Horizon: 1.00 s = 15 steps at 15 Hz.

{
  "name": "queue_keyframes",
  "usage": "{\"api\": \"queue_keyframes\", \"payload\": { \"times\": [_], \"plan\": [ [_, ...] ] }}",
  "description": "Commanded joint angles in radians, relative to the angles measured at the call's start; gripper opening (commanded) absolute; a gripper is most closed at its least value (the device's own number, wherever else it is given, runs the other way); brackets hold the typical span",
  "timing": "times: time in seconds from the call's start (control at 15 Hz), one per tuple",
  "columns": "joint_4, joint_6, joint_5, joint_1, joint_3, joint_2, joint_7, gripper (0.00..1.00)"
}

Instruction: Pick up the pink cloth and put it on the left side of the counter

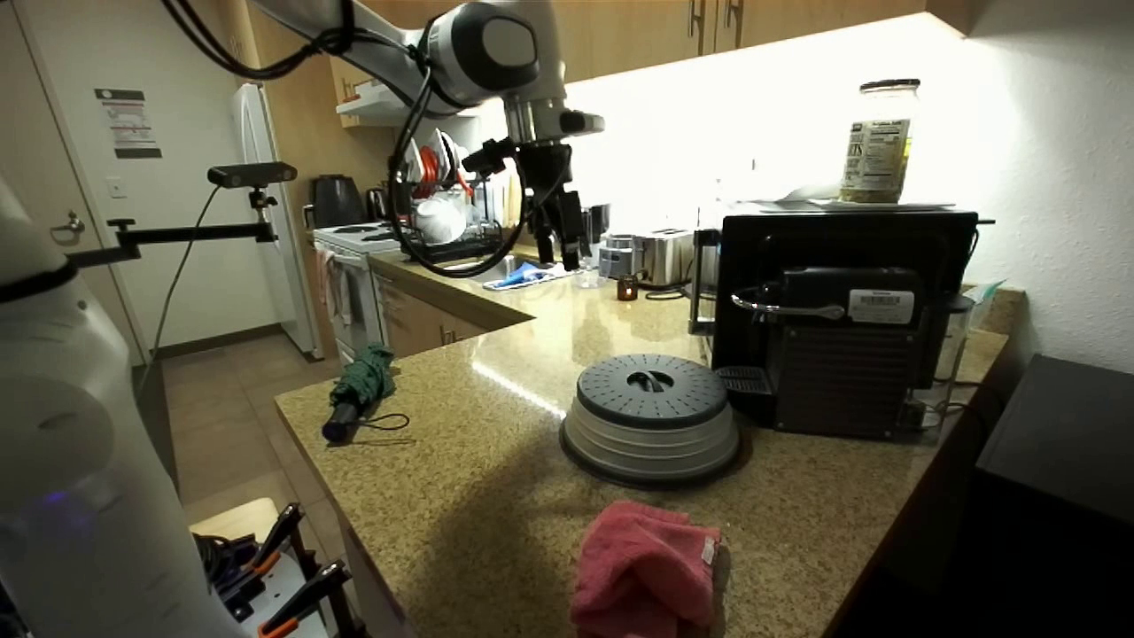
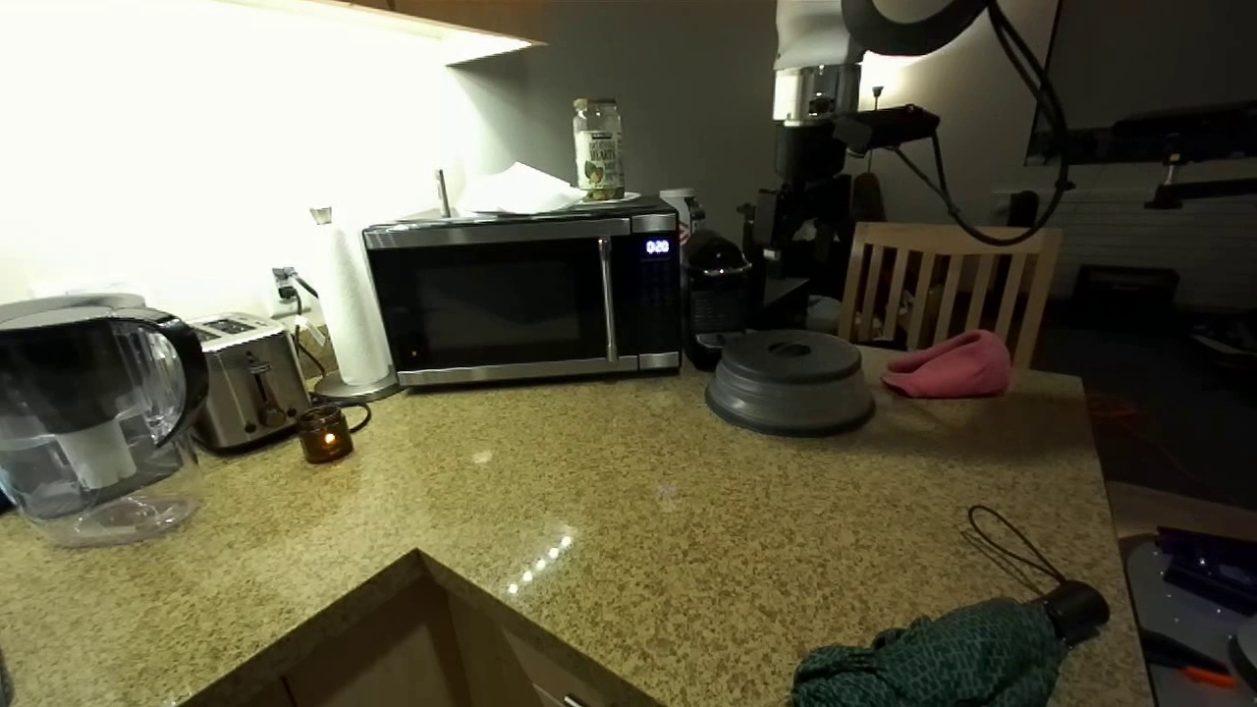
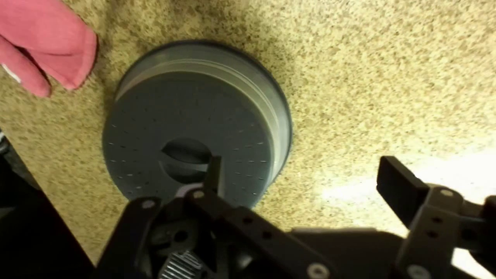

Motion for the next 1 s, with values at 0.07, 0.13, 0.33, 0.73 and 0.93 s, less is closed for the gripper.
{"api": "queue_keyframes", "payload": {
  "times": [0.07,0.13,0.33,0.73,0.93],
  "plan": [
    [0.088,-0.014,0.079,0.033,0.012,0.087,-0.222,1.00],
    [0.101,-0.015,0.094,0.040,0.014,0.102,-0.268,1.00],
    [0.131,-0.015,0.136,0.049,0.013,0.151,-0.421,1.00],
    [0.150,-0.041,0.128,0.048,0.018,0.188,-0.517,1.00],
    [0.161,-0.045,0.128,0.048,0.018,0.197,-0.530,1.00]
  ]
}}
